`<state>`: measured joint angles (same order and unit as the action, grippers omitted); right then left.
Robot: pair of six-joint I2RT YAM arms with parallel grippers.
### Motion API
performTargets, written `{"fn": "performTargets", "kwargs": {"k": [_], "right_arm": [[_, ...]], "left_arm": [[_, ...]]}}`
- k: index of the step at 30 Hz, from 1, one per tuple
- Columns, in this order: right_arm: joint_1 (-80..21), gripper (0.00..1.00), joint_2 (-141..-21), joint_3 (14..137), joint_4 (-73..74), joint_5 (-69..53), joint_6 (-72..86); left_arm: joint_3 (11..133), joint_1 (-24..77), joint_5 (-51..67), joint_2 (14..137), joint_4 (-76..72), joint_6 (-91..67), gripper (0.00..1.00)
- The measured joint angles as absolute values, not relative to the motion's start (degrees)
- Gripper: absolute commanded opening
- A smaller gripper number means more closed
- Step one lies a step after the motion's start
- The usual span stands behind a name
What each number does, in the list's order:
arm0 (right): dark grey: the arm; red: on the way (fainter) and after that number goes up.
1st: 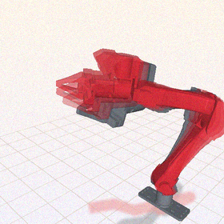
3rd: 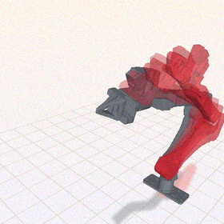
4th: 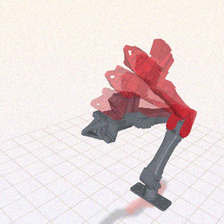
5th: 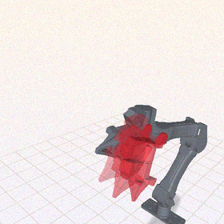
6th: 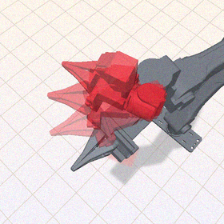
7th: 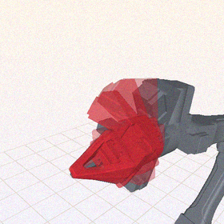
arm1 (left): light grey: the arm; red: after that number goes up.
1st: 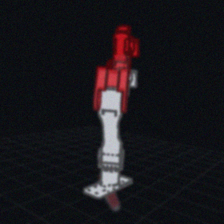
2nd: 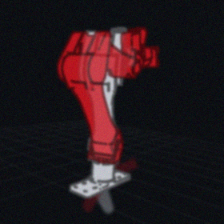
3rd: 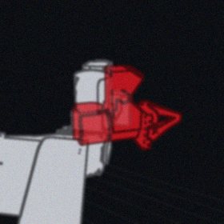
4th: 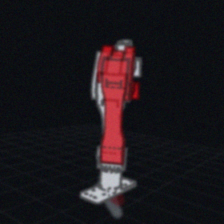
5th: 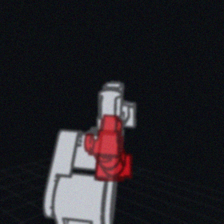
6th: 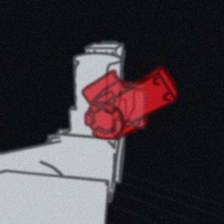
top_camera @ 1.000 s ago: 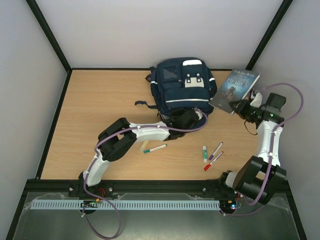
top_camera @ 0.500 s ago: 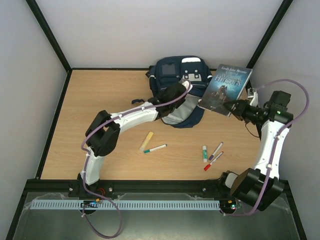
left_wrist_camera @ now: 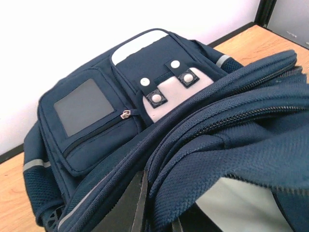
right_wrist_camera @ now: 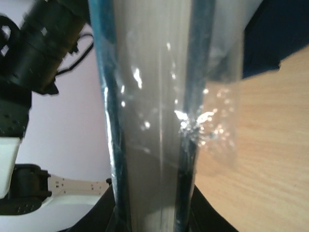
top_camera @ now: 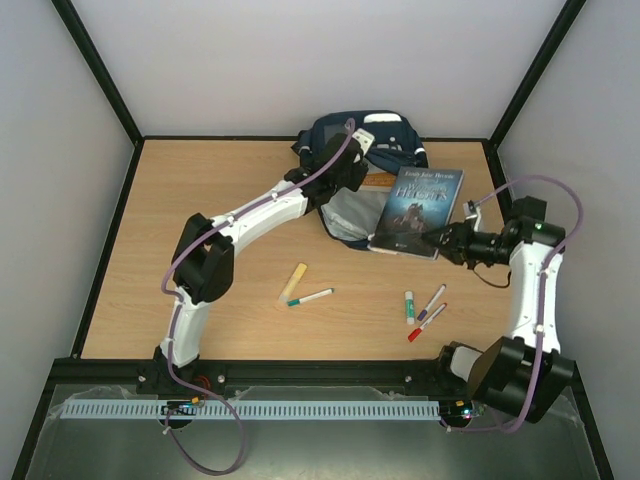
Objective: Pack the student bag
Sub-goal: Place the book in the student bag.
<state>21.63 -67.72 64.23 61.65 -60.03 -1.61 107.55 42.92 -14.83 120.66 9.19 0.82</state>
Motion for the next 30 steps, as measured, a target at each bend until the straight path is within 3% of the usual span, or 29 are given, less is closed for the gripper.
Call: {"fn": "performTargets", "kwargs": {"k": [10,21,30], "right_arm": [[10.92,0.01,-58.96,49.19,58.61,-57.34,9.5],[10.04,0.01,-62.35,42.37,44.58,-61.69,20.12],[9.61,0.01,-73.97,47.2,37.26,-62.13,19.31]], "left_arm": [[110.0,42.85,-11.51,122.69,10.7,-2.81,0.02],[109.78,42.83,-9.47,122.41,11.68,-4.1,0.02],[105.34,44.01,-9.3,117.89,11.97,-3.86,0.02]]}}
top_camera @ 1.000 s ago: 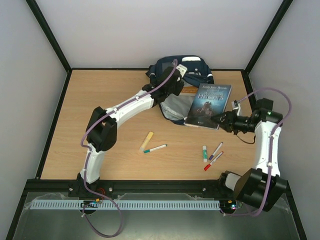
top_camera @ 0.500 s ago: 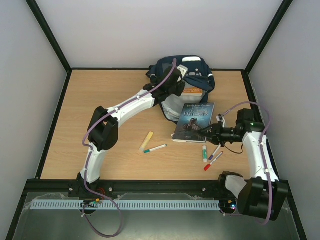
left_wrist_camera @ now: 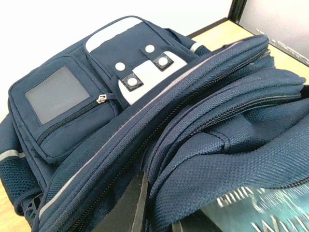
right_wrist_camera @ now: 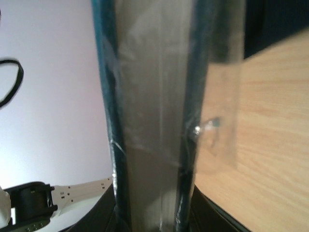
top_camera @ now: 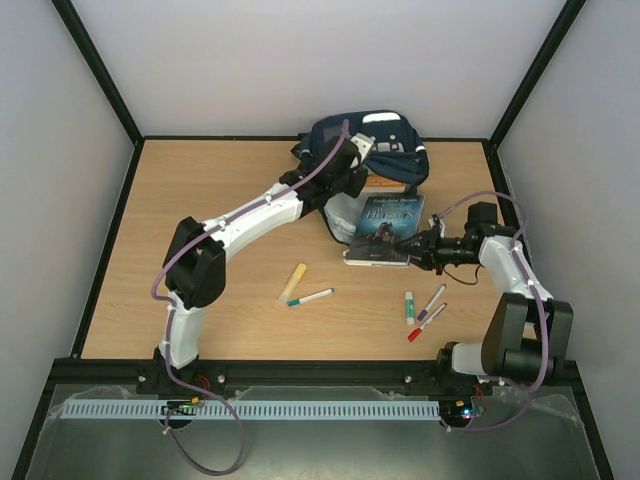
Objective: Pack the student bag
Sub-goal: Place the book in the student bag.
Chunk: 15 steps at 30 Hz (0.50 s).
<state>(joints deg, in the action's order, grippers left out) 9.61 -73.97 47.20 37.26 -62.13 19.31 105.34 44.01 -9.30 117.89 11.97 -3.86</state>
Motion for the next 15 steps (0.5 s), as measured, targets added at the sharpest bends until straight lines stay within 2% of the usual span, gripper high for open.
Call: {"fn": "performTargets", "kwargs": {"k": [8,15], "right_arm": [[8.05,0.01,-88.12,56.12,35.77,-64.73,13.96],[6.46,0.01,-94.06,58.13,34.81,-67.77,11.46]], "left_arm": [[103.09,46.15,-11.31,115.11,12.64,-2.94,0.02],[103.09,46.7,-12.51,115.04,12.88,-2.22,0.02]]}}
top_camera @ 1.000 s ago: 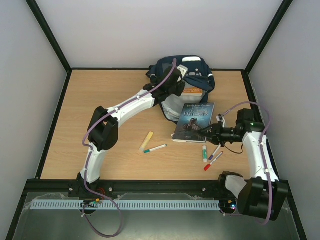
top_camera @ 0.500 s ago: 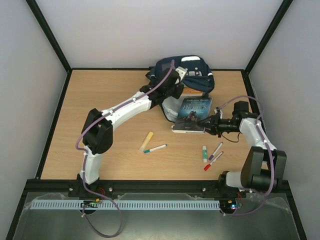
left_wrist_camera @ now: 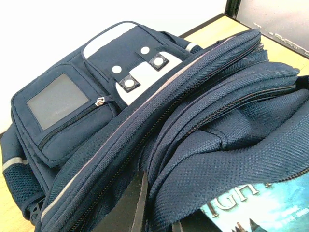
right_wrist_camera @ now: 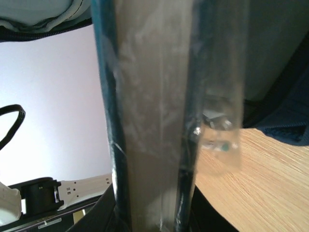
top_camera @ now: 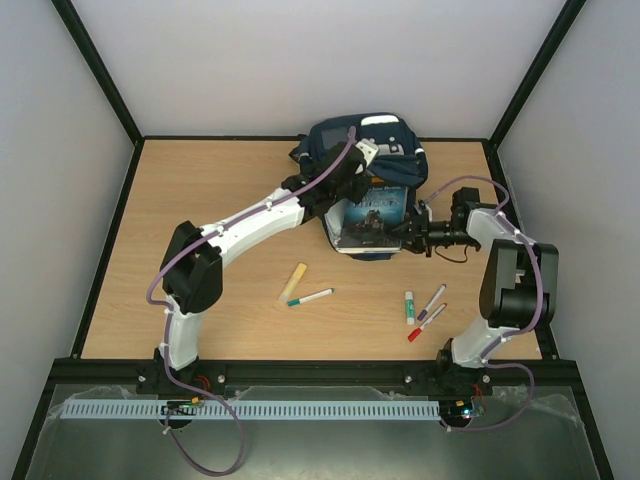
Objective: Pack the student bag
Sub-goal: Place the book in the student bag.
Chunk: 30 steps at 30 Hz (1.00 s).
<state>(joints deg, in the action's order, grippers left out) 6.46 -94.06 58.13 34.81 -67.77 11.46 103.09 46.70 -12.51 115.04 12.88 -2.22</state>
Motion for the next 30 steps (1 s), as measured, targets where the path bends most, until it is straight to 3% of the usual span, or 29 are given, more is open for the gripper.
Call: {"fn": "performTargets", "kwargs": {"k": [21,25,30], "right_arm": [[5.61,0.01,-106.1,63.0,17.21,-68.14,21.5],[5.43,0.06,-107.79,64.97,14.5,-66.11,21.85],[5.17,0.19,-108.12,65.36,12.8,-63.24,22.28]], "left_arm": [[103.09,48.6,-14.24,115.04,14.72,0.23,0.02],[103.09,48.62,-14.39,115.04,14.63,0.27,0.02],[102.5,48.69,-14.39,114.54,14.5,0.27,0.02]]}}
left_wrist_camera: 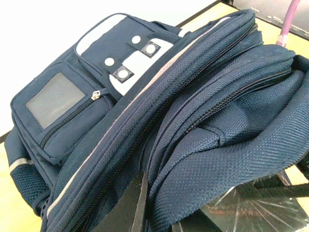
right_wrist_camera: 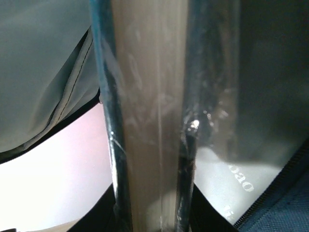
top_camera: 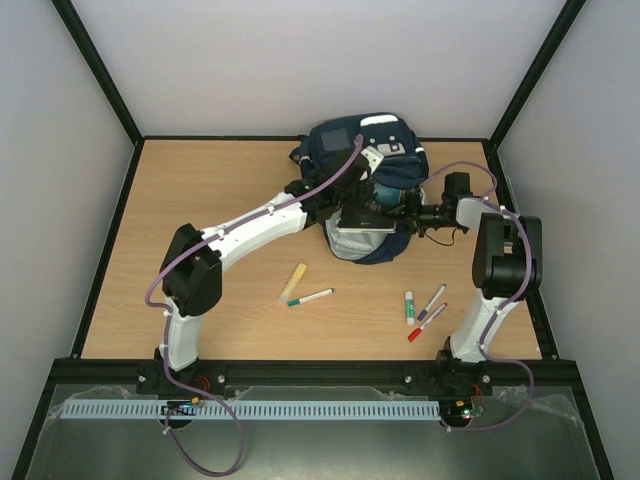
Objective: Pack the student bag
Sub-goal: Place the book in the student bag.
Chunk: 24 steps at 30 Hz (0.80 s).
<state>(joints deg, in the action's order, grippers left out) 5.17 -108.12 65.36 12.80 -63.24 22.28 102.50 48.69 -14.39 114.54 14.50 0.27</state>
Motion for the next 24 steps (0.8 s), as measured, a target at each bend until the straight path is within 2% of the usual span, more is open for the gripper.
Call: {"fn": "performTargets", "kwargs": {"k": [7,13,18,24], "right_arm": [[4.86,0.43,-108.12,65.54,12.99,-56.38,20.62],[4.91,0.55,-108.05,65.54,14.31,-50.61,18.46],[4.91,0.6,-105.14,64.93,15.97,-45.69,15.59],[4.91,0.58,-97.3,63.05,18.85,-40.18,8.95]], "left_arm": [[100.73,48.71,-14.39,113.36,14.04,0.54,0.02],[100.4,48.97,-14.41,113.01,13.63,0.69,0.02],[99.83,48.99,-14.39,112.42,13.65,0.71,0.02],[99.46,49.01,-14.35,112.16,13.65,0.69,0.02]]}}
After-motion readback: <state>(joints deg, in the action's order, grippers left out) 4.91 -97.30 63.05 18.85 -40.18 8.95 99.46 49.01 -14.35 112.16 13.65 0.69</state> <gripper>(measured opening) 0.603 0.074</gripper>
